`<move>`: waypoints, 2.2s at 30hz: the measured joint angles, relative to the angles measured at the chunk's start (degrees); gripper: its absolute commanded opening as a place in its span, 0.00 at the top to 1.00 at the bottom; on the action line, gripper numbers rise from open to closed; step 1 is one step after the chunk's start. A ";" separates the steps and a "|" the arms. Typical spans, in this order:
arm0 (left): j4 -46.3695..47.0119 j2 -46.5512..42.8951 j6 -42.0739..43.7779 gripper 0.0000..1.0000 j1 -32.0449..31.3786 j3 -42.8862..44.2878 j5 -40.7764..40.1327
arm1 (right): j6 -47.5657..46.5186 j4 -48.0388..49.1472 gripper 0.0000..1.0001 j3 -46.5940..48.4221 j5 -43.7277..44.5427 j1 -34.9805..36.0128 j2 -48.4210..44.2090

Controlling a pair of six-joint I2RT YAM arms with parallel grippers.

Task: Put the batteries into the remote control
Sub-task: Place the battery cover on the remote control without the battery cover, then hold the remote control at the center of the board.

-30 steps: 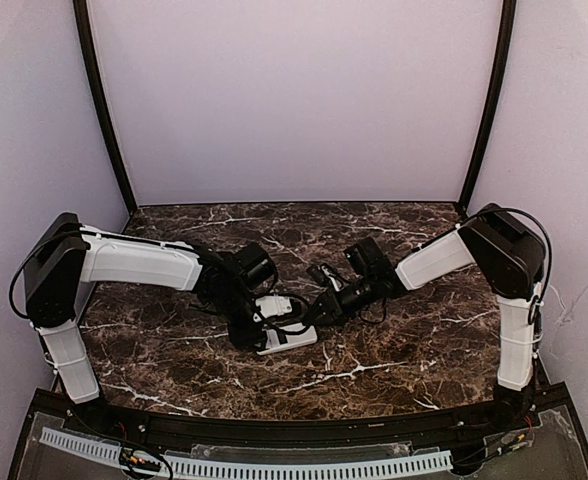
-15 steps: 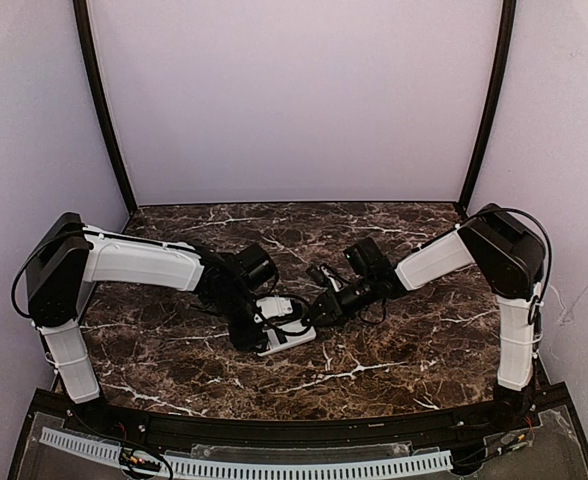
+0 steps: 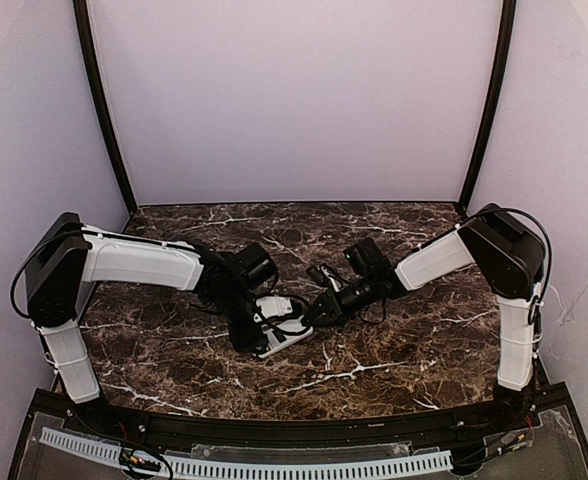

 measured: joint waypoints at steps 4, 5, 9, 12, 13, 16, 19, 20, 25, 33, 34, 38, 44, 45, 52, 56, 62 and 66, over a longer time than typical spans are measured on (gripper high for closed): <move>-0.13 -0.17 0.31 0.29 -0.02 0.44 -0.15 | 0.00 0.00 0.68 0.00 0.00 0.00 0.00; -0.22 -0.20 0.35 0.29 -0.02 0.63 -0.17 | 0.00 0.00 0.68 0.00 0.00 0.04 0.00; -0.39 -0.61 0.37 0.29 -0.02 0.79 -0.13 | 0.00 0.00 0.68 0.00 0.00 0.15 0.00; -0.39 -1.51 0.35 0.29 -0.02 0.79 -0.02 | 0.00 0.00 0.69 0.00 0.00 0.26 0.00; -0.39 -1.88 0.33 0.29 -0.02 0.79 0.07 | 0.00 0.00 0.69 0.00 0.00 0.28 0.00; -0.33 -3.13 -0.17 0.30 -0.02 0.79 0.31 | 0.00 0.00 0.69 0.00 0.00 0.35 0.00; 0.35 -5.07 -1.92 0.29 0.00 0.76 0.37 | 0.02 0.00 0.69 0.00 0.00 0.42 0.00; 0.94 -6.01 -2.84 0.29 0.00 0.57 0.26 | 0.02 0.00 0.69 0.00 0.00 0.46 0.00; 5.64 -13.00 -10.38 0.31 1.07 -2.75 -0.11 | 0.26 -0.02 0.69 -0.04 0.02 0.59 0.00; 14.05 -21.14 -25.42 0.36 6.21 -12.41 -0.37 | 0.44 0.46 0.70 -1.68 -0.35 0.61 -0.90; 14.80 -21.53 -26.99 0.37 6.51 -13.66 -0.37 | 0.44 0.44 0.70 -2.01 -0.37 0.63 -1.14; 17.68 -22.29 -32.94 0.37 7.87 -18.32 -0.39 | 0.44 -0.15 0.70 -3.19 -0.42 0.74 -2.16; 21.29 -22.82 -39.28 0.39 10.27 -21.77 0.17 | 0.44 -0.66 0.70 -4.15 -0.50 1.64 -3.13; 21.92 -22.82 -40.15 0.40 10.80 -22.14 0.44 | 0.44 -0.72 0.70 -4.48 -0.55 1.90 -3.43; 26.36 -22.73 -44.68 0.41 13.31 -23.41 3.37 | 0.50 -2.23 0.70 -7.15 -0.61 3.50 -5.95; 28.35 -21.94 -45.81 0.42 13.53 -23.63 5.11 | 0.68 -2.51 0.68 -8.57 -0.61 3.91 -7.17; 29.97 -19.93 -46.66 0.43 13.57 -24.46 7.23 | -0.44 -4.26 0.61 -11.04 -0.28 4.83 -9.86; 30.21 -19.52 -46.95 0.43 13.57 -25.16 8.17 | -3.41 -7.06 0.55 -11.58 1.75 4.87 -12.94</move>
